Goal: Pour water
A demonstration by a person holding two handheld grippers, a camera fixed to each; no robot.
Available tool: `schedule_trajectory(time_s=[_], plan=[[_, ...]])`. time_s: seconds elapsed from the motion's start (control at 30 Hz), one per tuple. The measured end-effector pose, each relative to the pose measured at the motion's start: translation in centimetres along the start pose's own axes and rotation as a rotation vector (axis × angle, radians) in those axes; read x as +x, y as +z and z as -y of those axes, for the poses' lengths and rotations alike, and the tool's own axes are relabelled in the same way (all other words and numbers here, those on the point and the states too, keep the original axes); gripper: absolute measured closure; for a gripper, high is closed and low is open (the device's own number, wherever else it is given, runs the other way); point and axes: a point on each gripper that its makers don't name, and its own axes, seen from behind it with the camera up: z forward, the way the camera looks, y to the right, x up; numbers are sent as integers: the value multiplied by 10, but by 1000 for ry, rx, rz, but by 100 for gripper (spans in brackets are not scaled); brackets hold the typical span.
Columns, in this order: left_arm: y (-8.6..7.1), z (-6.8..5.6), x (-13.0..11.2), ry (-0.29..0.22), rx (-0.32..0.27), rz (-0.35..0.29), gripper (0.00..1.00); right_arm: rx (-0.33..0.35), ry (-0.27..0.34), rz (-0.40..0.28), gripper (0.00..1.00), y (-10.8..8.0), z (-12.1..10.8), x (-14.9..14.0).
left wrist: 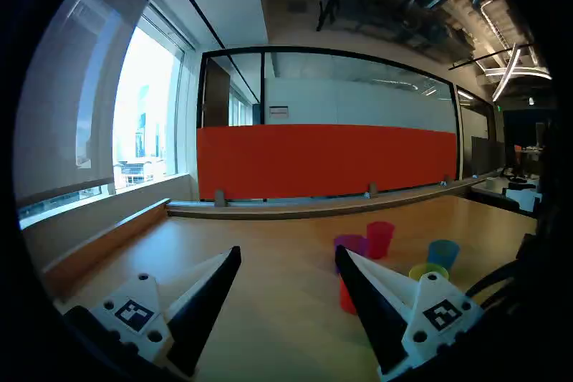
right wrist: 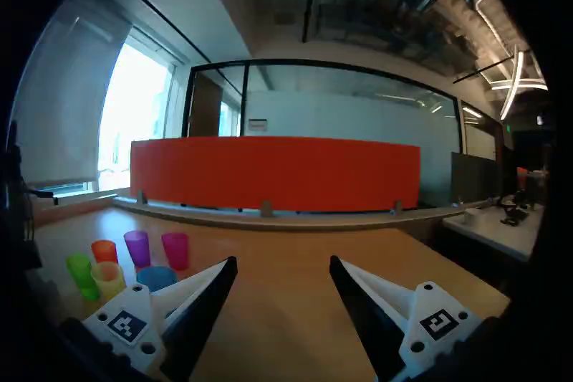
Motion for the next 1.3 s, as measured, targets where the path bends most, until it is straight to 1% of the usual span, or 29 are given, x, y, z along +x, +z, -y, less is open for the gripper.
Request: schedule_trajectory(time_s=[0.1,0.2,0.4,0.5,0.6,0.77,1.0,1.2,1.3], plan=[[-1,-2,5,-2,8,-23,2,-34,13,-36,0,-1,-7,7],[0,-6,7,-11,6,-36,2,-46,24,-53,0,-2,-9,10],[1,-8,10,-30,9,-58,2,-47,35,-60,0,-1,-8,13],[2,-9,9,-32,11,-60,2,-47,25,-59,0,-1,-7,13],[2,-9,9,-21,17,-68,2,-46,14,-56,0,1,-5,11],[2,-8,9,-8,35,-83,2,-48,18,-40,0,5,-4,6],[5,-9,0,-32,46,-98,2,-64,47,-20,0,9,-8,6],[7,-8,-7,-31,53,-105,2,-90,32,-9,0,8,-16,9],[8,-7,-11,-41,56,-107,2,-105,22,-8,0,7,-21,10]])
